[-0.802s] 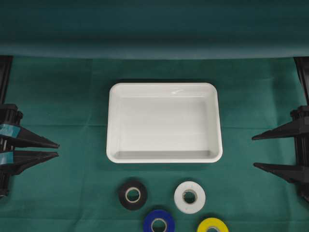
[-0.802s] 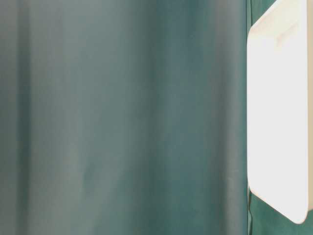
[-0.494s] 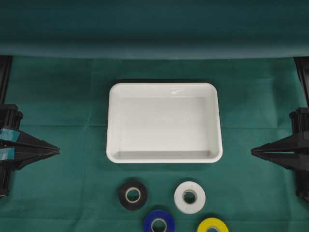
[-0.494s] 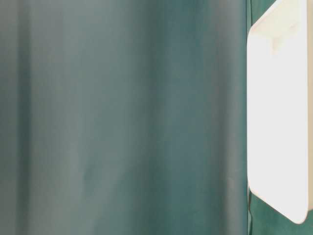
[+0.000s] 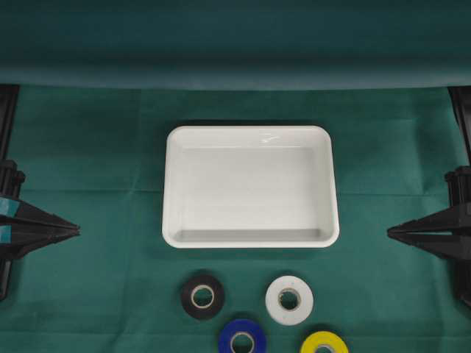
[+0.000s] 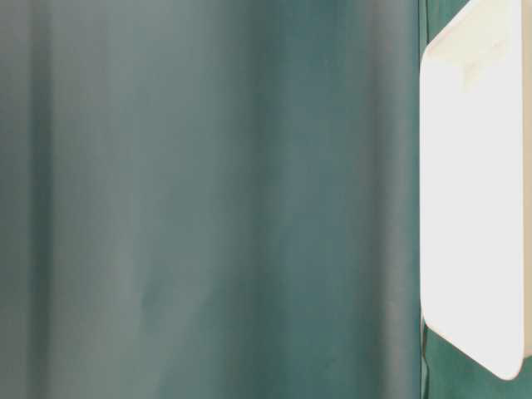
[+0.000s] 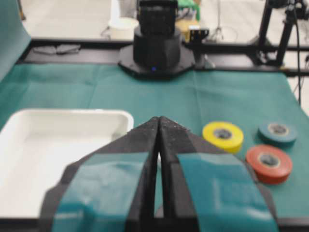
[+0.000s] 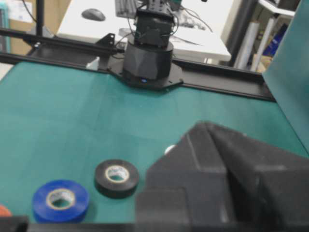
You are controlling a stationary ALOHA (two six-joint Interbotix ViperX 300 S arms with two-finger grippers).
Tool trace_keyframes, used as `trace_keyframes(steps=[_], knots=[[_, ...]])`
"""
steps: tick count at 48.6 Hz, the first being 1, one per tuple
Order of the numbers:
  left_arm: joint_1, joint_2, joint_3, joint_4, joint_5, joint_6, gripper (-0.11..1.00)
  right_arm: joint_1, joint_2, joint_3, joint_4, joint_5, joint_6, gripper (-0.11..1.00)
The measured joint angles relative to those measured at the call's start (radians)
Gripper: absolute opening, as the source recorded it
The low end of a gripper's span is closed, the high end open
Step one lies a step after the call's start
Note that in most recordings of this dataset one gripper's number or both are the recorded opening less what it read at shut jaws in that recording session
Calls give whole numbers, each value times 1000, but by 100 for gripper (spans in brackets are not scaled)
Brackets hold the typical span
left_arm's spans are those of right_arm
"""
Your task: Put the tape into the white case with the right arm.
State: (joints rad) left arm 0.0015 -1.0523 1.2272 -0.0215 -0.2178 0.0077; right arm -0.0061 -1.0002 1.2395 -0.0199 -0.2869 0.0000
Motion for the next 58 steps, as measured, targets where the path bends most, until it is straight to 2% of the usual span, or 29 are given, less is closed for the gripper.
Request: trace_keyframes(steps=[6, 15, 24, 34, 45, 58], knots=[[0, -21, 20, 0, 48, 0, 0, 0, 0, 0, 0, 18, 0, 18], [0, -100, 69, 0, 212, 0, 0, 0, 0, 0, 0, 58, 3, 70], [0, -190, 109, 0, 362, -2, 0, 0, -3, 8, 0, 118, 17, 67], [0, -232, 126, -2, 456, -54, 0, 0, -3, 15, 0, 264, 95, 67], [0, -224, 130, -2, 463, -63, 0, 0, -5, 17, 0, 439, 121, 67], [0, -222, 143, -3, 453, -64, 0, 0, -11, 20, -20, 459, 120, 67]])
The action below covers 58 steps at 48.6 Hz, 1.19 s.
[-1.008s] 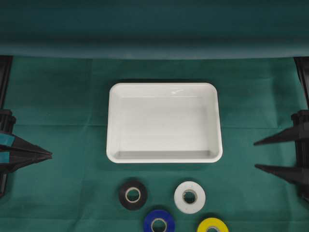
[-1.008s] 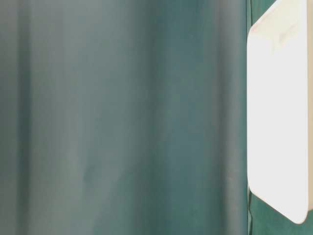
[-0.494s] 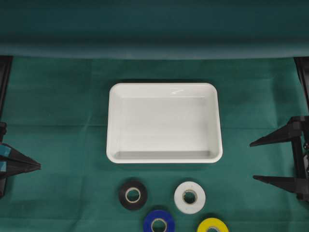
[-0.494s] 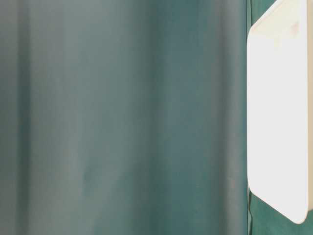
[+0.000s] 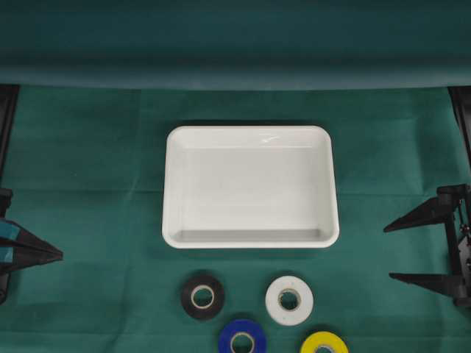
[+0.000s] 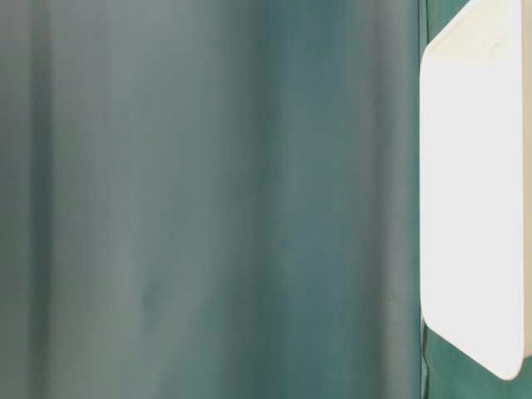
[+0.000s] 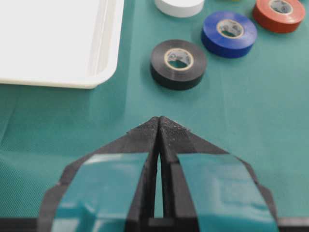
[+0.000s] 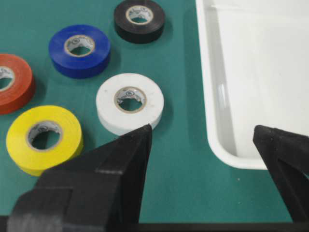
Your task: Put the tape into the white case with the right arm.
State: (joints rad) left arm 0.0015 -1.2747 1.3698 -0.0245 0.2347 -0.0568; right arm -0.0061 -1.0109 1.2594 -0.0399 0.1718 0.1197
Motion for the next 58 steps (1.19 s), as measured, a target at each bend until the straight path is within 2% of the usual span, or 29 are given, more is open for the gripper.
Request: trace_keyframes(steps=[10, 21, 30, 49, 58], knots=[[0, 2, 6, 0, -8, -2, 0, 17, -6, 11, -6, 0, -6, 67], [0, 0, 8, 0, -12, -2, 0, 127, -9, 38, -12, 0, -8, 66], [0, 2, 15, 0, -20, -2, 0, 172, -18, 48, -15, 5, -8, 66], [0, 0, 17, 0, -23, -2, 0, 176, -20, 54, -38, 6, -6, 66], [0, 0, 15, 2, -23, -2, 0, 176, 32, 48, -40, 5, -3, 66]])
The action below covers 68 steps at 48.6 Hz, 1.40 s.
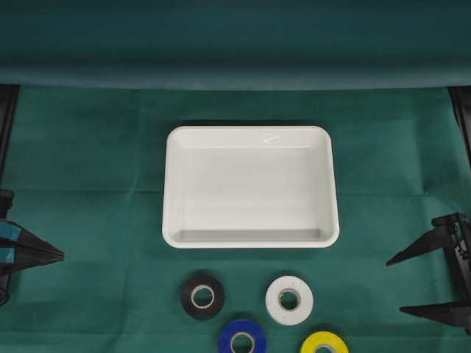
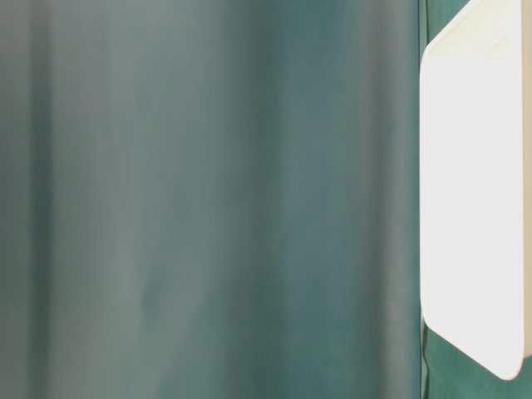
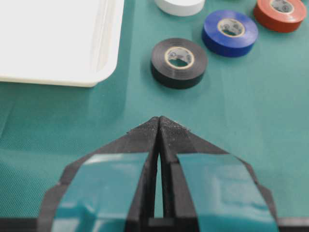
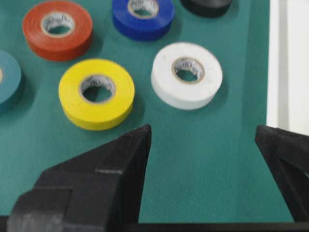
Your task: Put the tape into the white case with the right arm.
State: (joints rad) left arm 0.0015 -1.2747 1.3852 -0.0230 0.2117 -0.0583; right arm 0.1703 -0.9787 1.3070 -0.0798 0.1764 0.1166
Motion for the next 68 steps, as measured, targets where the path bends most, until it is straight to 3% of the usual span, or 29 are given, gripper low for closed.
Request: trace_keyframes(steps=[40, 68], knots=[[0, 0, 2, -2, 0, 0, 0, 2, 318, -138, -2, -74, 5, 66], [0, 2, 5, 0, -6, -3, 0, 15, 646, -350, -2, -74, 9, 66]])
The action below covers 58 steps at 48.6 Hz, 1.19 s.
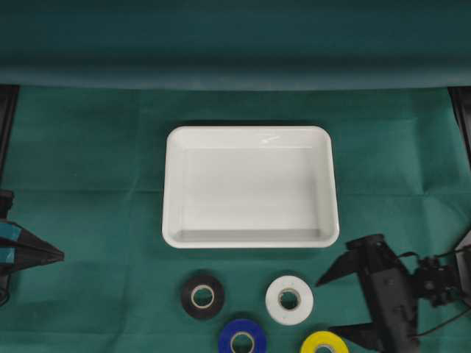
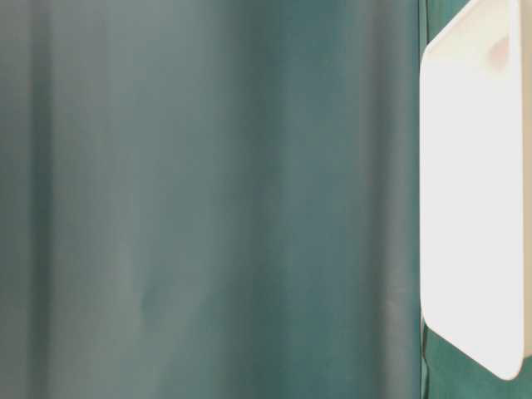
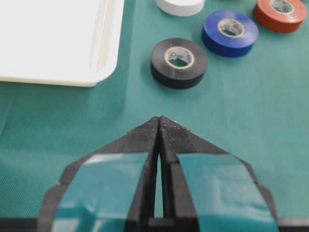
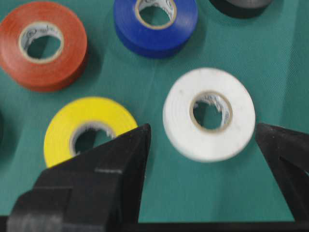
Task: Put the tape into the white case with the right arm.
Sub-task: 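Move the right gripper down over the white tape roll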
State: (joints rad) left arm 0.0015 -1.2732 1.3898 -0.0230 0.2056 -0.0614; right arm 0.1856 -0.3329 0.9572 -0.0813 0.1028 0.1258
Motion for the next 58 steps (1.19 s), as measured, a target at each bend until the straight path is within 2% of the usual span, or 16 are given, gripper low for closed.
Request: trace_keyframes(steps=[12, 28, 36, 50, 58], knots=[[0, -2, 2, 0, 2, 0, 0, 2, 118, -83, 2, 20, 17, 66], [0, 0, 2, -2, 0, -2, 0, 0, 158, -114, 2, 58, 37, 66], [2, 0, 2, -2, 0, -2, 0, 2, 176, -144, 2, 101, 103, 66], [2, -2, 3, -2, 0, -2, 0, 2, 235, -233, 3, 241, 296, 66], [2, -2, 3, -2, 0, -2, 0, 2, 249, -255, 2, 285, 333, 66]])
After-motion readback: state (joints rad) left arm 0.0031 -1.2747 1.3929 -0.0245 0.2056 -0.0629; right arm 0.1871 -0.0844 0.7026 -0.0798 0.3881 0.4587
